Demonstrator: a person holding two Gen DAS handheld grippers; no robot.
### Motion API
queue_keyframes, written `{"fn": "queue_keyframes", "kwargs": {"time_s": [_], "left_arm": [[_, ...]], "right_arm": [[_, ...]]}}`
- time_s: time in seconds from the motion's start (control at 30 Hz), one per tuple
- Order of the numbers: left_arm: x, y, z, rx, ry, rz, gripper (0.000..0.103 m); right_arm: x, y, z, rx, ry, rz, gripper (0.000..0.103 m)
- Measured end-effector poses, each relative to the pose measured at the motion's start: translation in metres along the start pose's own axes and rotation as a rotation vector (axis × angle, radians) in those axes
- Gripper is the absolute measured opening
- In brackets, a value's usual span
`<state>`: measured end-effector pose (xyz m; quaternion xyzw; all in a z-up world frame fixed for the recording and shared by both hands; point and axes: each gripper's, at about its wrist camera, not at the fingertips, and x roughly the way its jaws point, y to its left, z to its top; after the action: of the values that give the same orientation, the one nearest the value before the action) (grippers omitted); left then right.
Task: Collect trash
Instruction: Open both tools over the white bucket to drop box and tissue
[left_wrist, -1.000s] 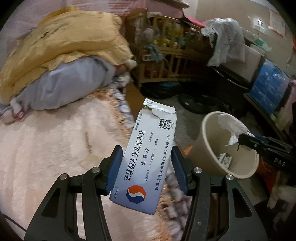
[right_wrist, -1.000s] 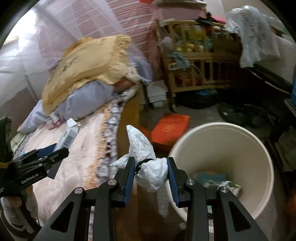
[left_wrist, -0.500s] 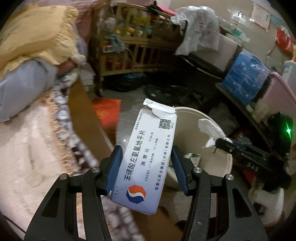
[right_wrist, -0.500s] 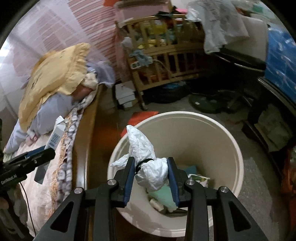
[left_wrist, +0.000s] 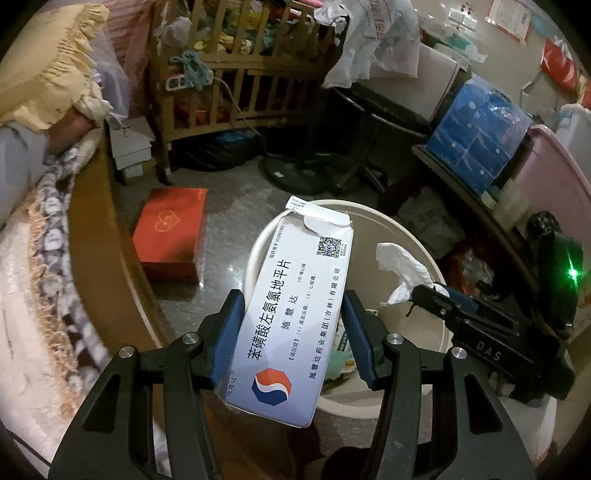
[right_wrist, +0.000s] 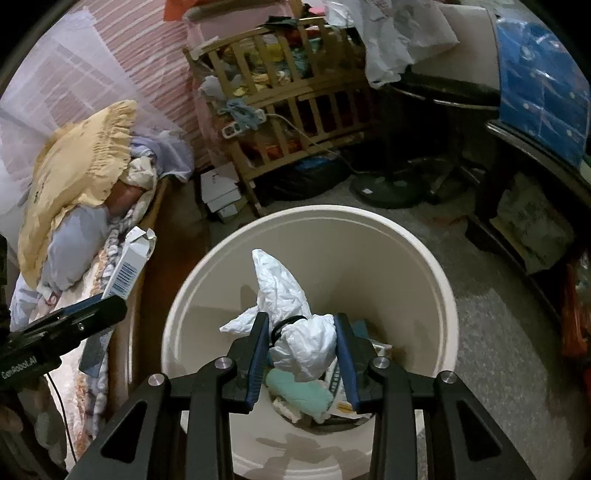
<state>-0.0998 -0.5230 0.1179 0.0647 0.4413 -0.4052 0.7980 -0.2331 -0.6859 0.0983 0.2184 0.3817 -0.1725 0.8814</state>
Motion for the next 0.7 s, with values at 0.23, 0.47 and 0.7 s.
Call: {"fn": "queue_keyframes", "kwargs": {"time_s": [0.23, 0.47, 0.7], "left_arm": [[0.022, -0.01, 0.004, 0.0, 0.022, -0.046, 0.053], [0.03, -0.011, 0.002, -0.005, 0.037, -0.078, 0.06], [0.012, -0.007, -0.005, 0.012, -0.011, -0.011, 0.061]], "right_arm": [[0.004, -0.014, 0.0, 0.05, 0.013, -0.03, 0.04], [0.007, -0.012, 0.001, 0.035, 0.013, -0.065, 0.063], [0.001, -0.008, 0.0, 0.025, -0.01, -0.051, 0.064]]}}
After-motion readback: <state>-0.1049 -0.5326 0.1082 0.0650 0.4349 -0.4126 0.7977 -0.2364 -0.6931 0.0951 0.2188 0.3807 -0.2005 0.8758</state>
